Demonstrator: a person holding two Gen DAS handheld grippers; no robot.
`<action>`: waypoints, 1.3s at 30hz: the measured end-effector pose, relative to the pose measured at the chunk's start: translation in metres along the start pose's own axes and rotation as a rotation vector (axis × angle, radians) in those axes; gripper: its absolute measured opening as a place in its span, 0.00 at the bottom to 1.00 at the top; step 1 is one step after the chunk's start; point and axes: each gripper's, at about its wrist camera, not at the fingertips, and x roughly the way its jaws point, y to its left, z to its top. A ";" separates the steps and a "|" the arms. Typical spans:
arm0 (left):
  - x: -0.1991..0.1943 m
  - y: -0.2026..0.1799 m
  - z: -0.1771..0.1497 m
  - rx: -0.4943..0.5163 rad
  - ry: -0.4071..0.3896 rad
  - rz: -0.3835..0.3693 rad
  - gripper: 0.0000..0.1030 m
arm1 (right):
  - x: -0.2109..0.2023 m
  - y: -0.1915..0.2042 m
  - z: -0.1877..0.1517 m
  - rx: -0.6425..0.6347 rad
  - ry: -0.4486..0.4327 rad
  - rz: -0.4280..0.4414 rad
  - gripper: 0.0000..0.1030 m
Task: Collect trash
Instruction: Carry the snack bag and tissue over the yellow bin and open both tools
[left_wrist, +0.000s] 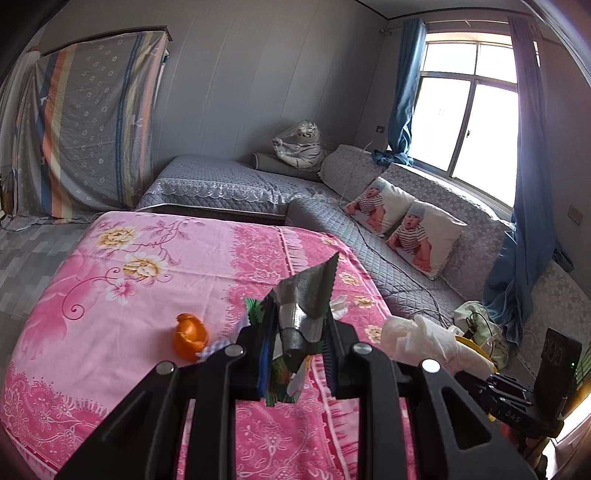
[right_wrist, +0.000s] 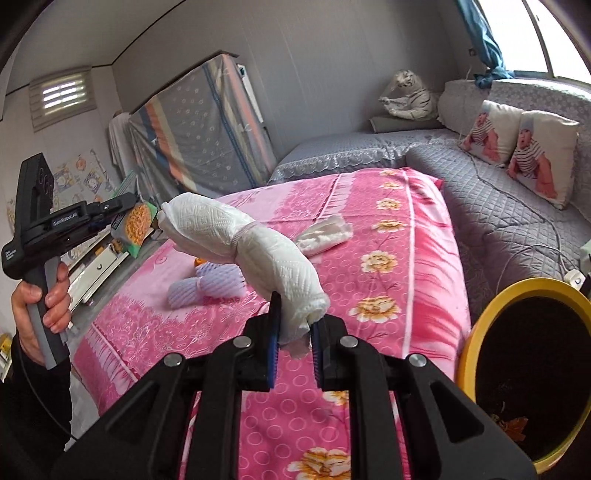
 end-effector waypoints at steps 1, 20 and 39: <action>0.004 -0.008 -0.001 0.006 0.007 -0.016 0.20 | -0.003 -0.007 0.001 0.013 -0.011 -0.012 0.13; 0.075 -0.154 -0.009 0.195 0.124 -0.261 0.20 | -0.047 -0.111 -0.004 0.200 -0.131 -0.242 0.13; 0.116 -0.259 -0.033 0.360 0.160 -0.364 0.21 | -0.088 -0.188 -0.027 0.308 -0.196 -0.583 0.13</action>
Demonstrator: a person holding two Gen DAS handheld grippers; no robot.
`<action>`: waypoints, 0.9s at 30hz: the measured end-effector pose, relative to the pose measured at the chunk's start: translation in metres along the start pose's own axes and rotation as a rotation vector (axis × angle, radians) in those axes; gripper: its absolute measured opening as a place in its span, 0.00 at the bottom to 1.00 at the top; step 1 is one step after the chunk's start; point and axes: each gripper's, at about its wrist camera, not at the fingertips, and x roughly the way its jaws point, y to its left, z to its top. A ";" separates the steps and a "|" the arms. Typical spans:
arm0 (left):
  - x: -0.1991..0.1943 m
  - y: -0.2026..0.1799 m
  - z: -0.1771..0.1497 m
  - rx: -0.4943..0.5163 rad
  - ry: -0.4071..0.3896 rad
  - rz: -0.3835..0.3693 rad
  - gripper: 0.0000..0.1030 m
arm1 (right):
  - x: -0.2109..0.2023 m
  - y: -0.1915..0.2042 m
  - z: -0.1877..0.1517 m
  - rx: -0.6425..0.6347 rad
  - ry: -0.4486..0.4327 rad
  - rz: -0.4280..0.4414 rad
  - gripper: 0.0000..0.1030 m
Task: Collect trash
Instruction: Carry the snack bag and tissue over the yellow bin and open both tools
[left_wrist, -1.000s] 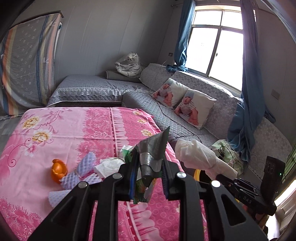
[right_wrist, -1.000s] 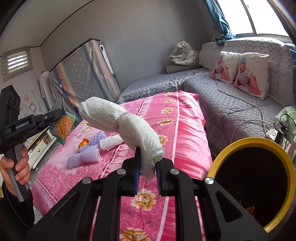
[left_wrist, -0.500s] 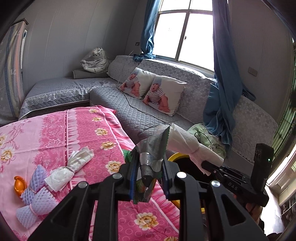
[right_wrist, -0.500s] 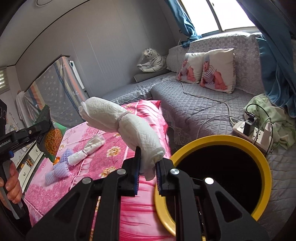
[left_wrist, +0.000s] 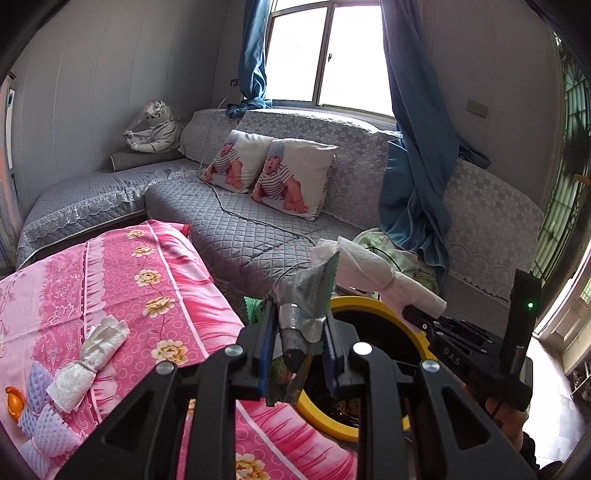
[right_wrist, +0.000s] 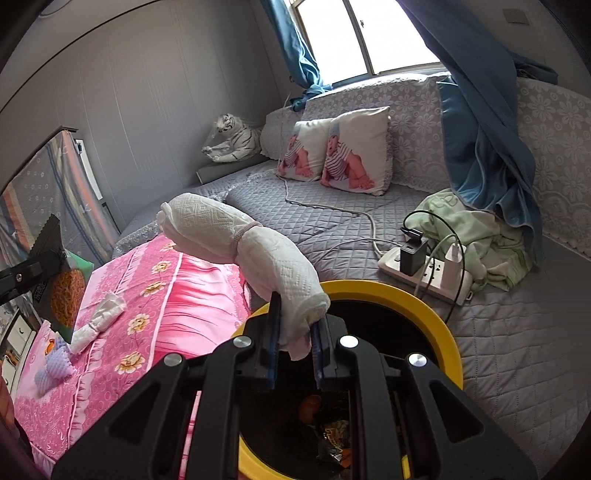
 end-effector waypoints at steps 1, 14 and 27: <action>0.002 -0.005 0.000 0.007 0.000 -0.004 0.21 | 0.001 -0.003 -0.001 0.007 0.004 -0.011 0.13; 0.035 -0.043 -0.001 0.051 0.020 -0.055 0.21 | 0.012 -0.038 -0.013 0.078 0.052 -0.097 0.13; 0.096 -0.042 -0.022 0.005 0.146 -0.111 0.21 | 0.025 -0.056 -0.027 0.106 0.115 -0.177 0.13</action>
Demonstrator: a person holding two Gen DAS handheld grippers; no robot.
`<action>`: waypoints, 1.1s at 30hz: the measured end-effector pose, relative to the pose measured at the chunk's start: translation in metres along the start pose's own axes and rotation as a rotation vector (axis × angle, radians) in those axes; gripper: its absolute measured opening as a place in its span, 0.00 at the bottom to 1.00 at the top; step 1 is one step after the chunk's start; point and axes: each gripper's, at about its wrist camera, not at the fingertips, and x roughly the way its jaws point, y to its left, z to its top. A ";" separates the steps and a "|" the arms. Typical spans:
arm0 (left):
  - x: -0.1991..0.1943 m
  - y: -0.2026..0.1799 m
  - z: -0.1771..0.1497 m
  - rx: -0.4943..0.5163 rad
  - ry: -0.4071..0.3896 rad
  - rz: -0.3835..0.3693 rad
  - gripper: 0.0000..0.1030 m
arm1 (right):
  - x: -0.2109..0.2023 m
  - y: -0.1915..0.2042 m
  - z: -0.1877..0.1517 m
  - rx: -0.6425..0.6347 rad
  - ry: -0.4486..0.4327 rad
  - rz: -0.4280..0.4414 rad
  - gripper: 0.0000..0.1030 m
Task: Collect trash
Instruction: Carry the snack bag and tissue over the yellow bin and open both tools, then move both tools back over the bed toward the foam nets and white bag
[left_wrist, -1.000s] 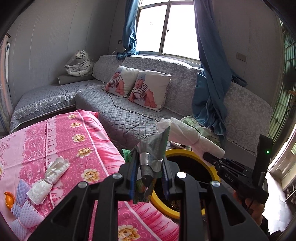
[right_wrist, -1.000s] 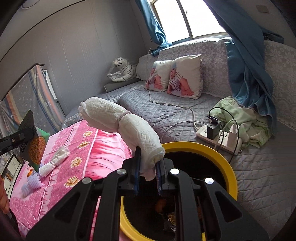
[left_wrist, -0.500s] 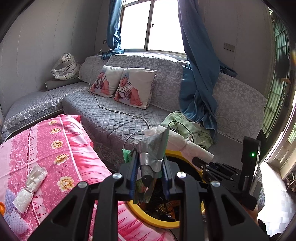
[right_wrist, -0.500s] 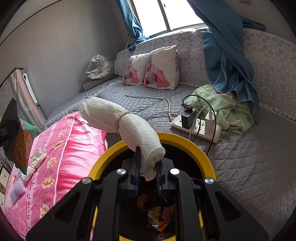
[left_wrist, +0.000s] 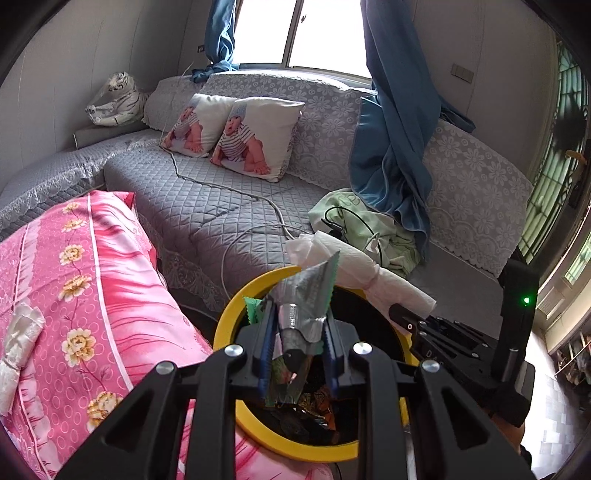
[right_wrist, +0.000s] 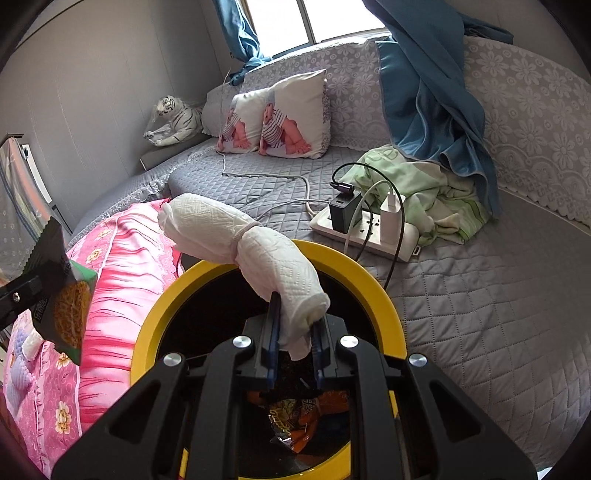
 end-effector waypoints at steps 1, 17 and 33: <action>0.004 0.002 -0.001 -0.012 0.012 -0.008 0.21 | 0.002 -0.001 -0.001 0.004 0.008 0.001 0.13; 0.028 0.010 -0.010 -0.066 0.067 -0.070 0.32 | 0.015 -0.011 -0.006 0.052 0.079 -0.001 0.16; 0.009 0.037 -0.006 -0.155 0.024 -0.053 0.51 | 0.004 -0.021 0.002 0.102 0.059 -0.010 0.37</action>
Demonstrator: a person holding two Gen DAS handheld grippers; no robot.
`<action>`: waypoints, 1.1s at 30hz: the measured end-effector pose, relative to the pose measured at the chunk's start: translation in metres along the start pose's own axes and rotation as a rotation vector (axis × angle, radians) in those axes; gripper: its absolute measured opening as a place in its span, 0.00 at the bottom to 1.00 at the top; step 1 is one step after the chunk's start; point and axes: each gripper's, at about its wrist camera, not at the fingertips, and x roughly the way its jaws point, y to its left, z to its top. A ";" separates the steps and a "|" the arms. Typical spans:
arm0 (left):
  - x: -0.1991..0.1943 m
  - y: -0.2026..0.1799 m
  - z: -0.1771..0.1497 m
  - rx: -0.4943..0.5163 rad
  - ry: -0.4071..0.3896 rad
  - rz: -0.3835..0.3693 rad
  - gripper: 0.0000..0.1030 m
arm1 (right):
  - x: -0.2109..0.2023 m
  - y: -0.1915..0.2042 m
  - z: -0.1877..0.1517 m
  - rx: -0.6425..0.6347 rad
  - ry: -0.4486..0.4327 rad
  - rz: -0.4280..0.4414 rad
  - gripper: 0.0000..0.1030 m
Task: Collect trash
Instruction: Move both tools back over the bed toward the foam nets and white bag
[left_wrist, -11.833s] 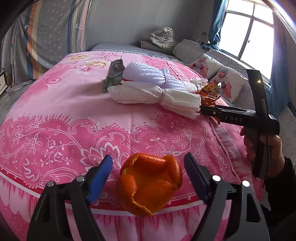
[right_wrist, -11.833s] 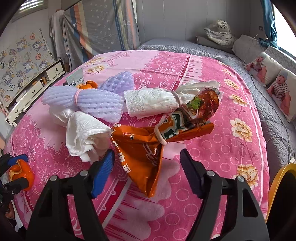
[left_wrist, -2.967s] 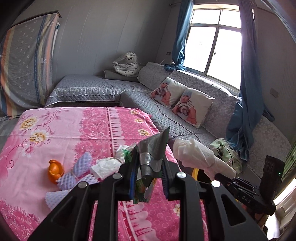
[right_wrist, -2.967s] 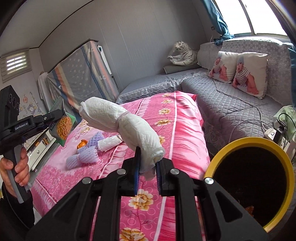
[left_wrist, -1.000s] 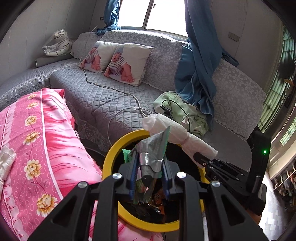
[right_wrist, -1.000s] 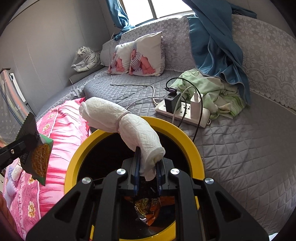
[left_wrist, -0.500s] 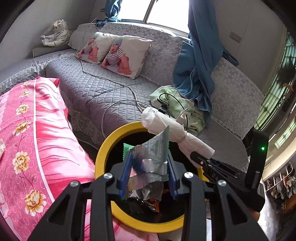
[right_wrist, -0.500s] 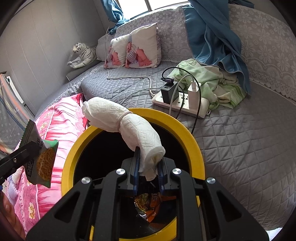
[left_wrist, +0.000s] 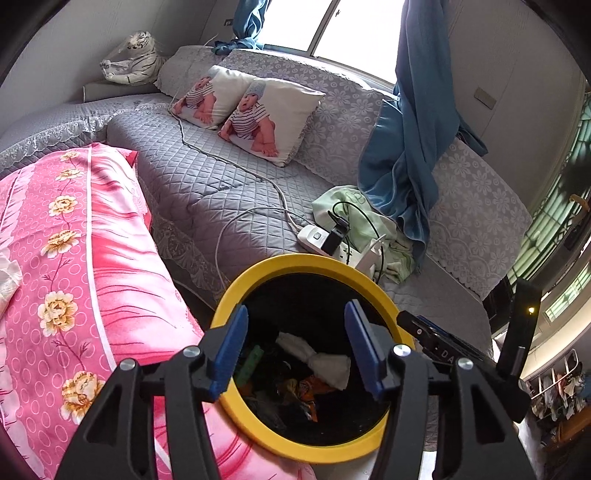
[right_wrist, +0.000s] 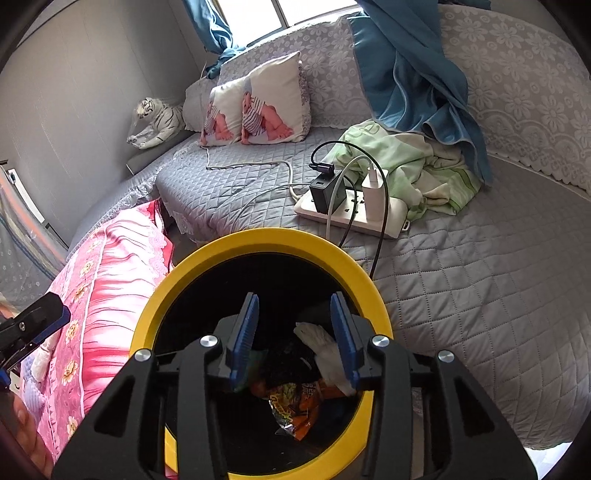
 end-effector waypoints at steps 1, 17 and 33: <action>-0.004 0.004 0.000 -0.006 -0.011 0.009 0.51 | -0.001 0.001 0.000 -0.006 -0.002 0.003 0.37; -0.153 0.084 -0.015 -0.104 -0.260 0.199 0.72 | -0.023 0.122 -0.002 -0.237 -0.036 0.282 0.57; -0.284 0.222 -0.121 -0.238 -0.296 0.534 0.87 | -0.010 0.307 -0.053 -0.537 0.093 0.514 0.62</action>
